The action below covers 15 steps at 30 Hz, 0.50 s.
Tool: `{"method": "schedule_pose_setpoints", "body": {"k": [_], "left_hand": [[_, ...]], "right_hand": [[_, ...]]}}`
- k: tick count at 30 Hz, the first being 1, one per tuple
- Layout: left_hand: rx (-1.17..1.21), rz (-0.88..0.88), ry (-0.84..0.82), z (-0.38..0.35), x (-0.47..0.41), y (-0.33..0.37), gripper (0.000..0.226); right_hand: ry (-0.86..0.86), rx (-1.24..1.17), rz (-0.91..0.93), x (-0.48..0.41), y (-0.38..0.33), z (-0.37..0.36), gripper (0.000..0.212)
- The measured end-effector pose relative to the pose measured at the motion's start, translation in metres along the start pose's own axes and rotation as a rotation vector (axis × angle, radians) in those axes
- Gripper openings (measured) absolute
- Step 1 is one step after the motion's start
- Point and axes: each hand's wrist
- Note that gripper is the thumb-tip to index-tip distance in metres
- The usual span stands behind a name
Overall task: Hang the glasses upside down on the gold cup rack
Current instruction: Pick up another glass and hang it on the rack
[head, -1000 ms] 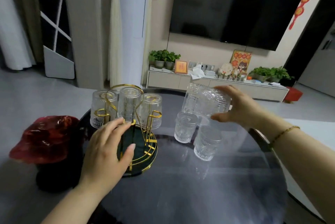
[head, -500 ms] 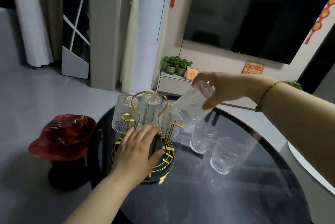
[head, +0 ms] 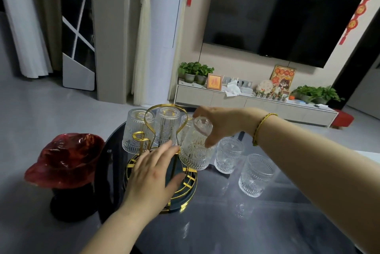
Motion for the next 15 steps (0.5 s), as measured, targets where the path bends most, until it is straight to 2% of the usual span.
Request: {"method": "schedule_pose_setpoints", "body": {"k": [15], "left_hand": [[0.019, 0.027, -0.011, -0.002, 0.001, 0.000, 0.055]], "right_hand": [[-0.016, -0.024, -0.002, -0.014, -0.001, -0.029, 0.079]]}}
Point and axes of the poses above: each hand's wrist, its own x-axis away from the middle knuckle, its own z-axis out of the back of the hand, y = z × x, and after that the axes turned 13 degrees about -z, right-handed
